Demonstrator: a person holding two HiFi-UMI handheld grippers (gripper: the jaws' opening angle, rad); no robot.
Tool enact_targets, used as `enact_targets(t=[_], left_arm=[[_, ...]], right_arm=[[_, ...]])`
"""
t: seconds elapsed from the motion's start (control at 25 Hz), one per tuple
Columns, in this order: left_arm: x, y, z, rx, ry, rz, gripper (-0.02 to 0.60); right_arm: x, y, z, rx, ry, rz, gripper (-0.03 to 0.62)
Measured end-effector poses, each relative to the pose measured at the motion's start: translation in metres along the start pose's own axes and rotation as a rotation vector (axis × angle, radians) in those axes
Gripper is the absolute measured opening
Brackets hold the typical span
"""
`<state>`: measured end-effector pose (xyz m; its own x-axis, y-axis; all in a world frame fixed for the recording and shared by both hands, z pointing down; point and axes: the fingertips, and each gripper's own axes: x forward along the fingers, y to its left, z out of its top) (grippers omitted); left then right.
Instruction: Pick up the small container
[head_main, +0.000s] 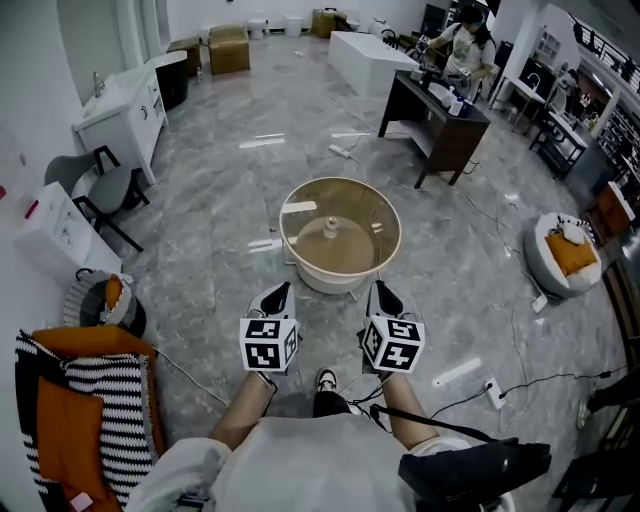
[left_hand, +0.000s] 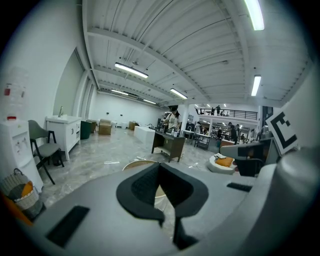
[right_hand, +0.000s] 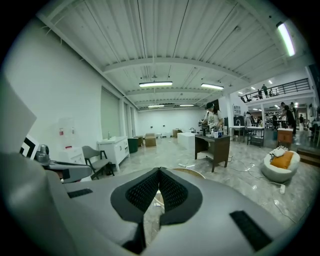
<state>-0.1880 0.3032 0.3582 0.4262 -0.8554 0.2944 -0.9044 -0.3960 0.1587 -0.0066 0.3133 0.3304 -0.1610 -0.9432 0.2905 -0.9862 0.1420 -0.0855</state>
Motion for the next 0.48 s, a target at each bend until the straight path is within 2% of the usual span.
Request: enact_targets(t=[0.48], left_arm=[[0.113,0.004,0.051,0.008,-0.01,0.046,0.008]], right_arm=[[0.109,-0.052,0.05,-0.006,-0.007,0.072,0.023]])
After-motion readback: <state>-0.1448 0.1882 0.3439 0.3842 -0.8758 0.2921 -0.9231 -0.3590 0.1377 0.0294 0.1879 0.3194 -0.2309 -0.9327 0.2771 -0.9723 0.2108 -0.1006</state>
